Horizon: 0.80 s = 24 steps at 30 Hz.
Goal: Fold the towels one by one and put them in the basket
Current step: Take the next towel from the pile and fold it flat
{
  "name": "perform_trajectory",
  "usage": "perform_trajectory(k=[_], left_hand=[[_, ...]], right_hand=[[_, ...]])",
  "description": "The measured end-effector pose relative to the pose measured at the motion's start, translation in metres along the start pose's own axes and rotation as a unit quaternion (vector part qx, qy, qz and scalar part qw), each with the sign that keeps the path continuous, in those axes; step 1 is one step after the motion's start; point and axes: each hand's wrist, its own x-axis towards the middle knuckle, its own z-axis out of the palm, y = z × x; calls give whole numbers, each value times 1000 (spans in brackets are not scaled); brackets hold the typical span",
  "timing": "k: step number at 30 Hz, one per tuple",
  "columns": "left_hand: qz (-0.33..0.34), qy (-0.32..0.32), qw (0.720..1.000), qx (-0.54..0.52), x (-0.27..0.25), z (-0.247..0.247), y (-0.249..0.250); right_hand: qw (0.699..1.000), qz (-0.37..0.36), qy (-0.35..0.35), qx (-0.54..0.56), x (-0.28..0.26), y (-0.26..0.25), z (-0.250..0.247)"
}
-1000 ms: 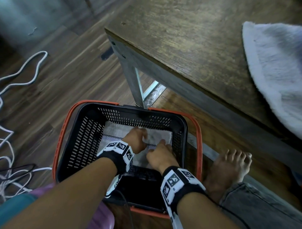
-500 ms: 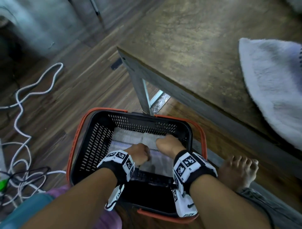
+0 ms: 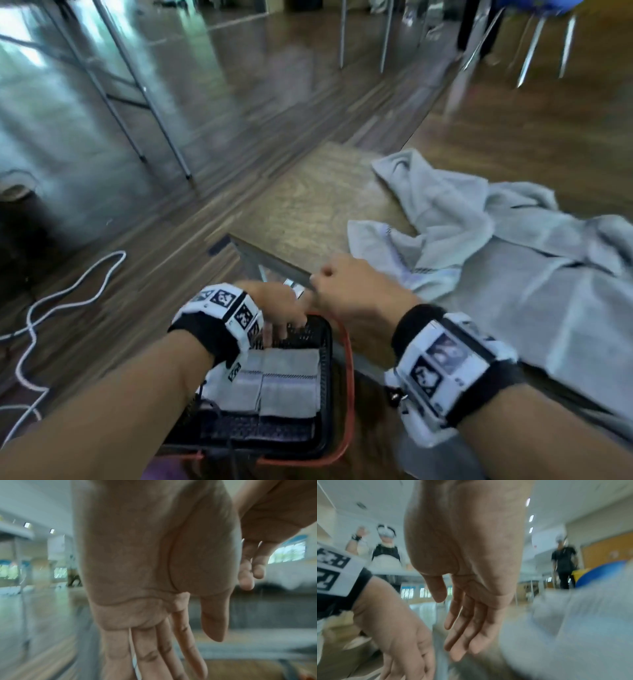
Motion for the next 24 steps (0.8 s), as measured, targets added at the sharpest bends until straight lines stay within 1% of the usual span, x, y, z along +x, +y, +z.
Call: perform_trajectory(k=[3, 6, 8, 11, 12, 14, 16, 17, 21, 22, 24], left_hand=[[89, 105, 990, 34, -49, -33, 65], [159, 195, 966, 59, -89, -50, 137], [181, 224, 955, 68, -110, -54, 183], [236, 247, 936, 87, -129, -53, 241], [254, 246, 930, 97, -130, -51, 258], [267, 244, 924, 125, -127, -42, 287], [262, 249, 921, 148, -114, -28, 307], [259, 241, 922, 156, -103, -17, 317], [231, 199, 933, 191, -40, 30, 330], [228, 201, 934, 186, -25, 41, 329], [233, 236, 929, 161, 0, 55, 327]], right_hand=[[994, -43, 100, -16, -48, -7, -75], [978, -59, 199, -7, -96, 1, -142], [969, -46, 242, 24, -126, 16, -176], [963, -3, 267, 43, -164, 52, -209], [961, 12, 271, 43, -173, 68, -214], [957, 45, 282, 44, -189, 103, -217], [955, 87, 282, 33, -197, 134, -208], [953, 114, 278, 25, -202, 151, -202], [952, 174, 250, 13, -204, 206, -167], [952, 185, 243, 10, -203, 216, -159], [951, 201, 235, 13, -200, 233, -146]])
